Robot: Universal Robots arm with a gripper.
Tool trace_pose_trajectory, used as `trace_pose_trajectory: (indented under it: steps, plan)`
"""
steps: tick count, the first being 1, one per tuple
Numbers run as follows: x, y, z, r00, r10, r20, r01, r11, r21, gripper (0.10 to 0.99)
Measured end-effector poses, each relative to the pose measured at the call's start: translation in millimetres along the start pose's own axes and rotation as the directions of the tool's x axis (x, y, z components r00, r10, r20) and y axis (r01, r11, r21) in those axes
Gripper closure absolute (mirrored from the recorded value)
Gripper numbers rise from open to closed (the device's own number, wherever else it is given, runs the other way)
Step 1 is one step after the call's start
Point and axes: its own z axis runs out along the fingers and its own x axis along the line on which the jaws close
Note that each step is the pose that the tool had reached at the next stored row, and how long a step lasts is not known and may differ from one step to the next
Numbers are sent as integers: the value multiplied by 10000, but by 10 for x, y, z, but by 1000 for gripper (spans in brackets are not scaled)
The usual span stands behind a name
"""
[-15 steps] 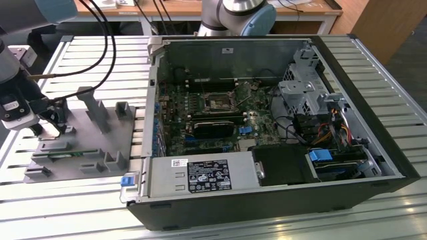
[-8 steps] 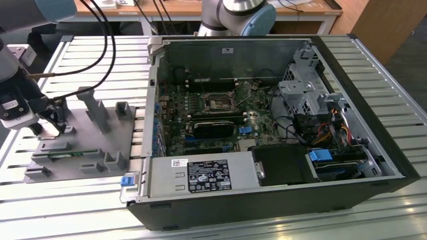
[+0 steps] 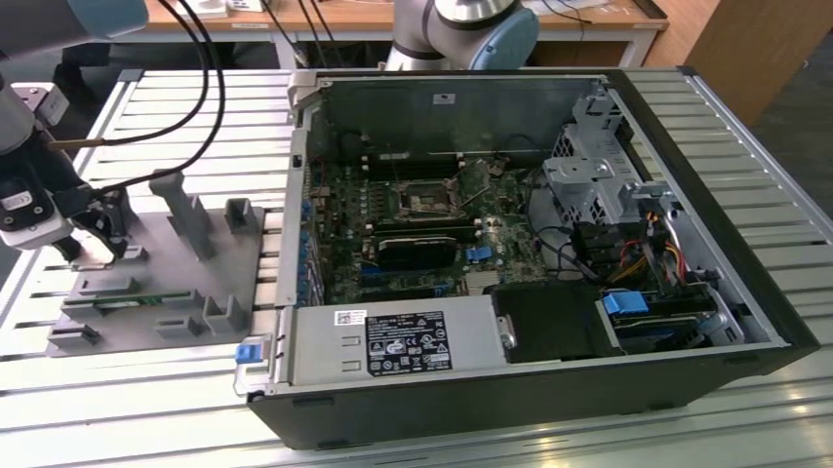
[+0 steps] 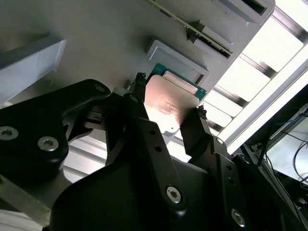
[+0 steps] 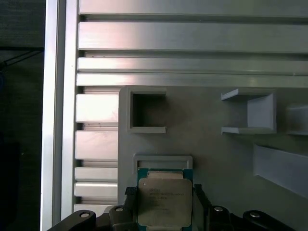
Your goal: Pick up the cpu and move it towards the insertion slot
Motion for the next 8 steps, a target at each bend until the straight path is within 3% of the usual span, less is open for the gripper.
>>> trace_pose_trajectory:
  steps: [8]
  plan:
    - [0,3,-25,10000,0,0,0,10000,0,545]
